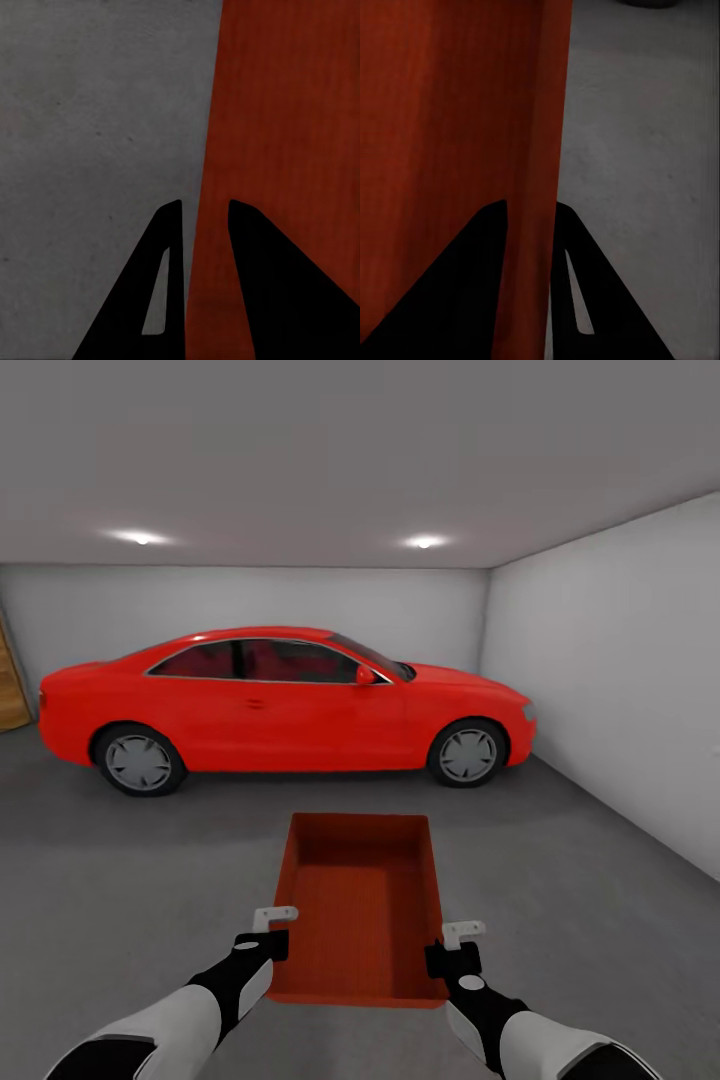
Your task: Move the two storage containers from the living room to the garage. In the garage, place one container on the floor and stack the other container on top of it (either order is fine).
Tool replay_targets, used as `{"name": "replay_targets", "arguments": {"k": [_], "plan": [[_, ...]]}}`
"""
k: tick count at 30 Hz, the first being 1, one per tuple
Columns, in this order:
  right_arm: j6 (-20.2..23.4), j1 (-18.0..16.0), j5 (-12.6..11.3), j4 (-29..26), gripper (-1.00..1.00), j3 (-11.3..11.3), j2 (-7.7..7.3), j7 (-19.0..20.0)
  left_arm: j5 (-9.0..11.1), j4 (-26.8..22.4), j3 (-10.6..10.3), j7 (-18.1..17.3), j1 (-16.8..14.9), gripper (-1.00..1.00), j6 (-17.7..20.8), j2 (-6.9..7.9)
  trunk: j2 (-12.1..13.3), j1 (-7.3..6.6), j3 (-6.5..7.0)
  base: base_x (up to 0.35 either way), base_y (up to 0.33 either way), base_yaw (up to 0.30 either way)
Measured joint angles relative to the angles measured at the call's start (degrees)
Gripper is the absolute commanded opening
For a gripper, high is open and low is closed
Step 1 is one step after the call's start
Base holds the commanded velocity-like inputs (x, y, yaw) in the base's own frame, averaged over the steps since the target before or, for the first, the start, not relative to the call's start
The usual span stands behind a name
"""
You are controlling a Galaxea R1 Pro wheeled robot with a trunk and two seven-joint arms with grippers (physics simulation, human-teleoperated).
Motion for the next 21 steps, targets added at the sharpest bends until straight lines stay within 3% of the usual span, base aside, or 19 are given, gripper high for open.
{"name": "replay_targets", "arguments": {"k": [21], "plan": [[0.0,0.0,0.0,0.0,-1.0,0.0,0.0,0.0,0.0,0.0,0.0,0.0,0.0,-1.0,0.0,0.0,0.0,0.0,0.0,0.321,0.0,-0.276]]}}
